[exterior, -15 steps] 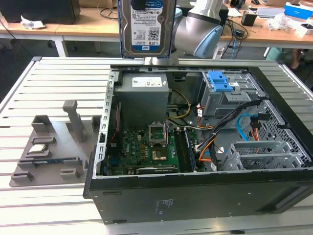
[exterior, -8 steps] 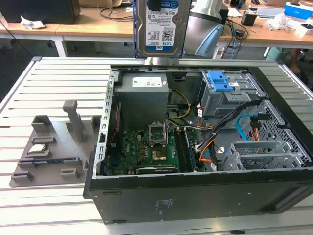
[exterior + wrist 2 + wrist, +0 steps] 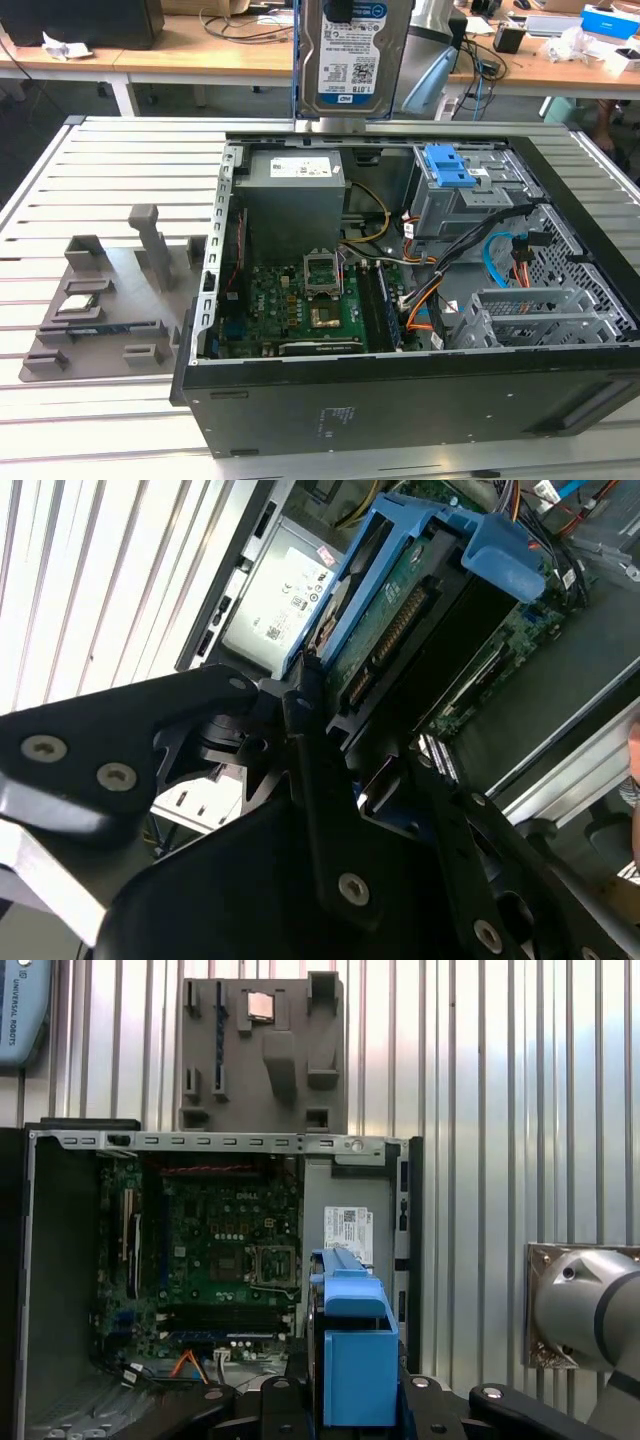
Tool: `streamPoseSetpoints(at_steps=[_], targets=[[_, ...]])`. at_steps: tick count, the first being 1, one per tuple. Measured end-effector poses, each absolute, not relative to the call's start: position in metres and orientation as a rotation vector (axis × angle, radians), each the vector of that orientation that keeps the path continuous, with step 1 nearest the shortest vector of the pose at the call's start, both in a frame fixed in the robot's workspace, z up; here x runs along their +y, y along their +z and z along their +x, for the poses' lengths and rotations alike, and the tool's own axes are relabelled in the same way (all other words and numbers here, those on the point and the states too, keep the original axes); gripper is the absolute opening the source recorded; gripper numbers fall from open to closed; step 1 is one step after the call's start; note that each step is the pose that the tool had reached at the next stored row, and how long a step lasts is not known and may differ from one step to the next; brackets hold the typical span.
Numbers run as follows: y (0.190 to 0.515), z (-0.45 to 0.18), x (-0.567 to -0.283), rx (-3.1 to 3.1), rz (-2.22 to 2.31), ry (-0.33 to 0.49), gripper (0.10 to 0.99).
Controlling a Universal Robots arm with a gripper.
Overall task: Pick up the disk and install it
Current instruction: 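Pick up the disk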
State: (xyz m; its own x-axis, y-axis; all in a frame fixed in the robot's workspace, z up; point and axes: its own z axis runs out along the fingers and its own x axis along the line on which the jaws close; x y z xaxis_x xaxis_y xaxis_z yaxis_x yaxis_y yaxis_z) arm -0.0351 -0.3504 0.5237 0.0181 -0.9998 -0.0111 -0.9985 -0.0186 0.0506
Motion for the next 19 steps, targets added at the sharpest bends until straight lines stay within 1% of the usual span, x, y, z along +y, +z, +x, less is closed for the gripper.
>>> streamPoseSetpoints(at_steps=[19], targets=[[0.524,0.041,-0.350,-2.180,2.220,-0.069,0.365]])
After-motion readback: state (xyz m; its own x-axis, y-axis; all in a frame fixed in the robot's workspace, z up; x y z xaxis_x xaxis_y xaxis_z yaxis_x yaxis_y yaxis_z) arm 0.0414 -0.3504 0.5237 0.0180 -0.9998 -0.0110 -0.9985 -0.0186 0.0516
